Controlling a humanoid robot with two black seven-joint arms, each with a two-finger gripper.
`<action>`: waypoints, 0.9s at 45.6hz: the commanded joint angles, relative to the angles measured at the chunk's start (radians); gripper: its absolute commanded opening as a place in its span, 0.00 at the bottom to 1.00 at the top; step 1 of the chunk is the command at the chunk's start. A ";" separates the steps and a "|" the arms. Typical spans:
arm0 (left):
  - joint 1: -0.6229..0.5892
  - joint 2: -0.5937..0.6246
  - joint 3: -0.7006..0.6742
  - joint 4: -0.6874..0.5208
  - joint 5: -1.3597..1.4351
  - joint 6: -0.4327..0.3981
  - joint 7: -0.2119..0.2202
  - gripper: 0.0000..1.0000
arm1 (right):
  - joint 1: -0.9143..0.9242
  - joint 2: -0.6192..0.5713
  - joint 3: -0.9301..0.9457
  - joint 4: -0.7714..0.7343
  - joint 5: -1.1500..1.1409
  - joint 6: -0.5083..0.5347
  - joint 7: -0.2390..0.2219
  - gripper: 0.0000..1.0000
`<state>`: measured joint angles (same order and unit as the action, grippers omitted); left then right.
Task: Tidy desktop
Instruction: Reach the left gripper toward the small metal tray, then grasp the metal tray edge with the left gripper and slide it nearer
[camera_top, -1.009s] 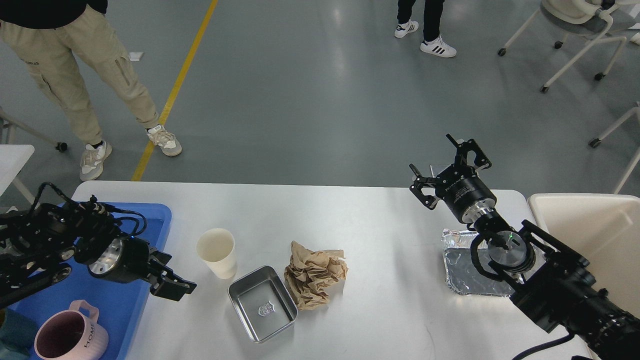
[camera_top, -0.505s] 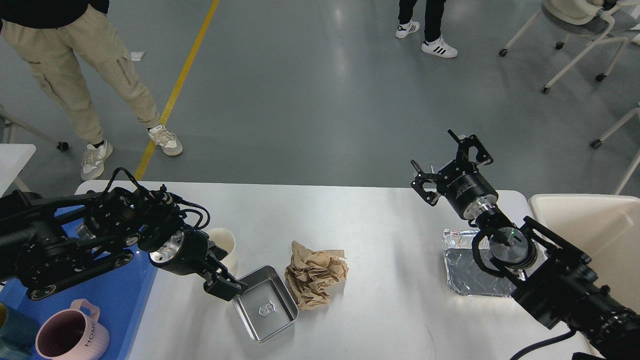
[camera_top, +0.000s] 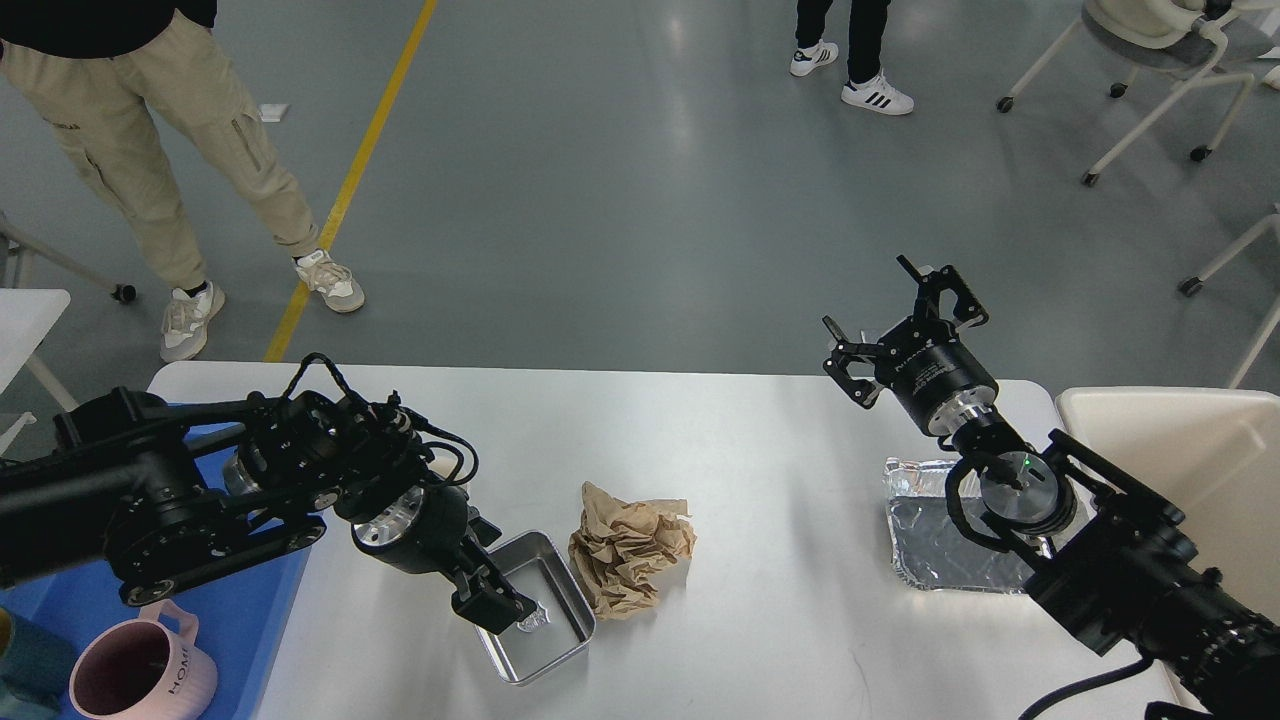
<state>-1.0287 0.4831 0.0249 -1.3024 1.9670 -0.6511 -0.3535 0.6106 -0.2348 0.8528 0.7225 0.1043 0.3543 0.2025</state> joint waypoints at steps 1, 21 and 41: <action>0.004 -0.050 0.017 0.020 0.010 -0.001 0.002 0.96 | -0.002 0.000 0.002 0.000 0.000 0.000 0.000 1.00; 0.015 -0.233 0.021 0.169 0.012 0.008 0.002 0.94 | -0.002 0.000 0.009 0.018 0.000 0.000 0.000 1.00; 0.018 -0.281 0.055 0.206 0.012 0.013 0.001 0.92 | -0.002 -0.003 0.011 0.022 0.000 0.003 0.000 1.00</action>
<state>-1.0119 0.2026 0.0794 -1.0974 1.9781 -0.6376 -0.3528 0.6090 -0.2378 0.8622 0.7440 0.1043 0.3567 0.2025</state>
